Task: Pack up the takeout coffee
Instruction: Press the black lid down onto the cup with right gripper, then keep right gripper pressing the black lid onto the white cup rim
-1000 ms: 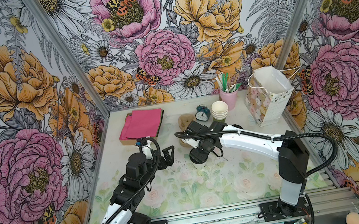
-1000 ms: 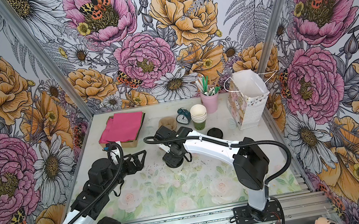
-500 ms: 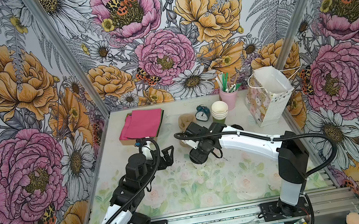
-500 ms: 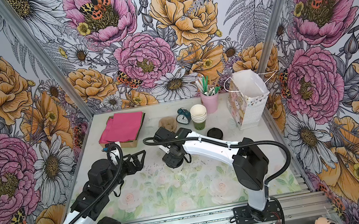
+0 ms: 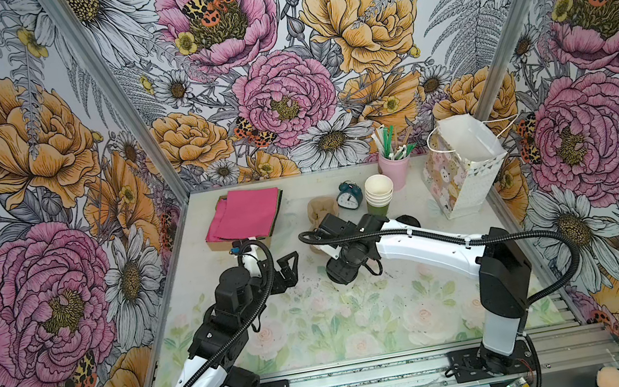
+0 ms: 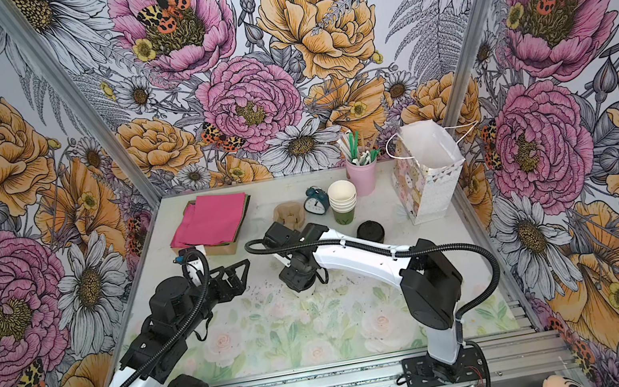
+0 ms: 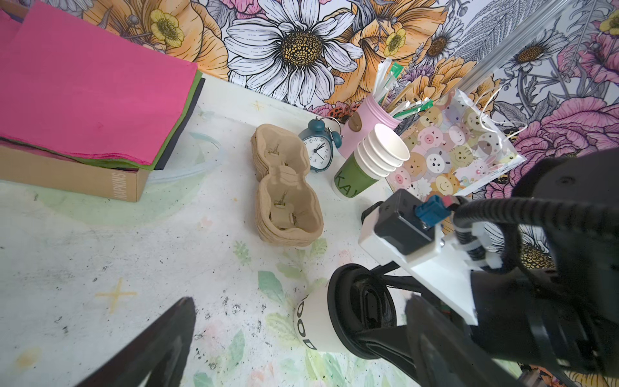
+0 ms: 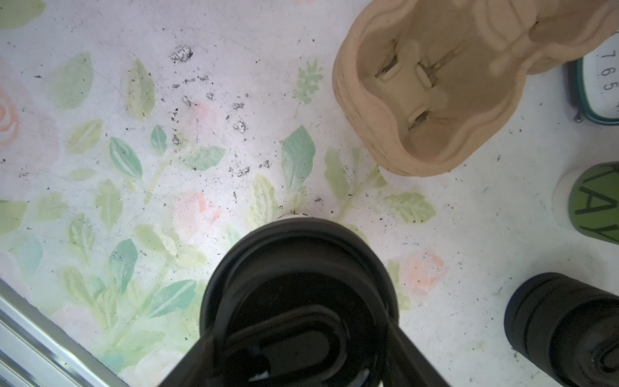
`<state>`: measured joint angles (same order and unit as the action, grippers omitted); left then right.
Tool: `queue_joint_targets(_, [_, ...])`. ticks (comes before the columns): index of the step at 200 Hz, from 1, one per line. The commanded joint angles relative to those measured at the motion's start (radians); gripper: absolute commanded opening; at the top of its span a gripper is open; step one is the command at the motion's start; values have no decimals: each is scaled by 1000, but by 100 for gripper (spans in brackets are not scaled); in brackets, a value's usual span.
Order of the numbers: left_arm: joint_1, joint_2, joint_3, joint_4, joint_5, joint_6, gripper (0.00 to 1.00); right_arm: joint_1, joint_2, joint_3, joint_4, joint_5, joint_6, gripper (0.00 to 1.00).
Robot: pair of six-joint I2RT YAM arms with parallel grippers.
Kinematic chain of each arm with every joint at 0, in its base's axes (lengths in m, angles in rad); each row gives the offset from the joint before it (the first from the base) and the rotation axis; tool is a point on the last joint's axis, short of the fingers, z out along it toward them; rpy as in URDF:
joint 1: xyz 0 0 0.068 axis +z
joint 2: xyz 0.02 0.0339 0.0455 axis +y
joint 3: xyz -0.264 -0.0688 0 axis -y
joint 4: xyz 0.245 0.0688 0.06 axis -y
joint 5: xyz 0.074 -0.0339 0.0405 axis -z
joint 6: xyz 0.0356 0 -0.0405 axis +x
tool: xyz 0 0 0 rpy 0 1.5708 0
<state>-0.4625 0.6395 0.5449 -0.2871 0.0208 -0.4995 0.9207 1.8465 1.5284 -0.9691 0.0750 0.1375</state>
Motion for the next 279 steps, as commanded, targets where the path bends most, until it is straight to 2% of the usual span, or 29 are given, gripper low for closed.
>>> queue_joint_targets(1, [-8, -11, -16, 19, -22, -14, 99, 29, 218, -124, -143, -60, 3, 59])
queue_joint_targets(137, [-8, -6, -19, 34, -24, -19, 99, 38, 227, -128, -168, -41, 22, 58])
queue_joint_targets(279, [-10, 10, -13, 48, -21, -16, 99, -11, 135, 14, -163, -44, 74, 60])
